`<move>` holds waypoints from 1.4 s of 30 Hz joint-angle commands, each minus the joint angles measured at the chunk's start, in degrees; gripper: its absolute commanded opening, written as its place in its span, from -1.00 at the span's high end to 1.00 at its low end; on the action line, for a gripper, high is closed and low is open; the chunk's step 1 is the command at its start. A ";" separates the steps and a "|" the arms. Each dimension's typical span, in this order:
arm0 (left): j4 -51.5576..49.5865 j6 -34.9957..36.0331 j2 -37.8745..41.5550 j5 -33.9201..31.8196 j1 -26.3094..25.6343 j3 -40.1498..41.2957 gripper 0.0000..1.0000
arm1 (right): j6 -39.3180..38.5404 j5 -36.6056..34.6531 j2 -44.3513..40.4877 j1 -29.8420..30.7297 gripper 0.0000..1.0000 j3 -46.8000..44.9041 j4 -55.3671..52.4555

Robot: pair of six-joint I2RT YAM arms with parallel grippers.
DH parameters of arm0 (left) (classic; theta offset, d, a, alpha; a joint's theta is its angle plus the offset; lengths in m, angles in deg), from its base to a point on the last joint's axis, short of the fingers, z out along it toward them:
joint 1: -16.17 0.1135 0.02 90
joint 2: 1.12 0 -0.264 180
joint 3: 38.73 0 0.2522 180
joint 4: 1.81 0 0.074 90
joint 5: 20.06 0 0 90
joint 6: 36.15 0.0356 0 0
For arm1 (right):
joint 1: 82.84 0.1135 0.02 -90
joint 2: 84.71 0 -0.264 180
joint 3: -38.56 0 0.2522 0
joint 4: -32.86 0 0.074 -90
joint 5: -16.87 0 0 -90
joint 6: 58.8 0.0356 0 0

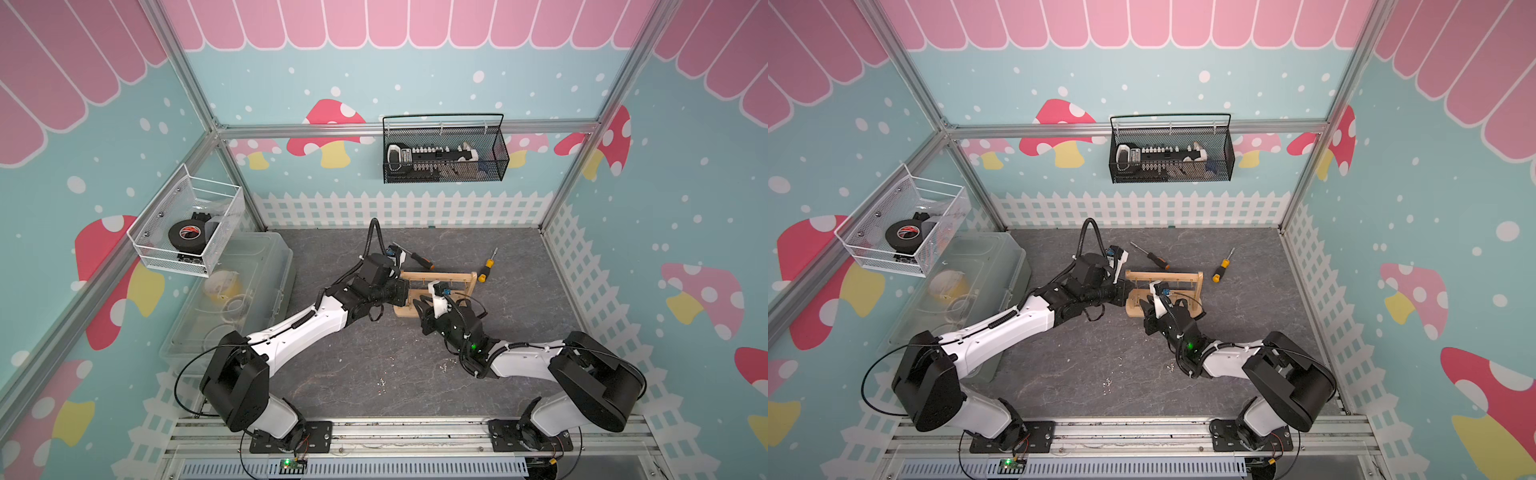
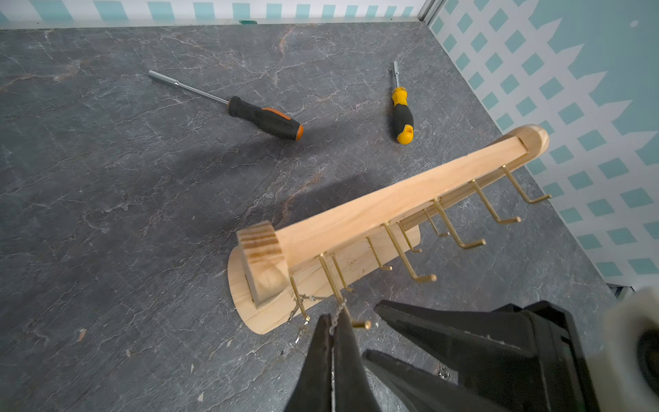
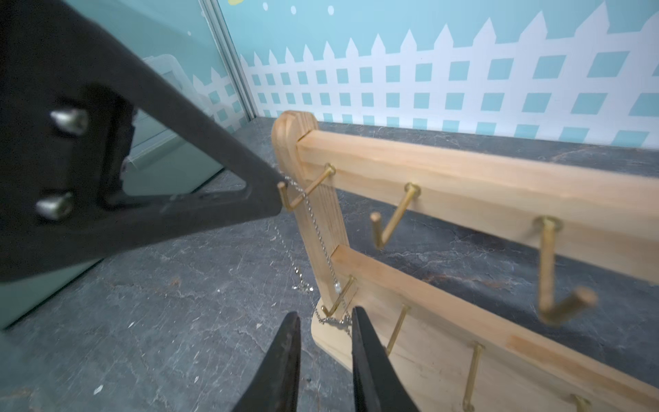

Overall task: Hang the necklace on the jewelry display stand
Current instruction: Adjust the stand at the center of the board.

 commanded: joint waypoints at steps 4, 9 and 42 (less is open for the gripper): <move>-0.58 -0.13 0.23 0.14 0.18 -1.36 1.00 | -0.77 -3.00 4.22 0.16 0.48 2.54 5.28; -0.62 0.00 0.08 0.23 0.44 -1.38 1.00 | -0.62 -1.95 6.15 0.16 0.48 3.91 6.51; -0.71 0.92 -1.06 -2.45 0.96 -2.11 1.00 | 1.38 -2.57 6.31 0.16 0.92 2.72 7.10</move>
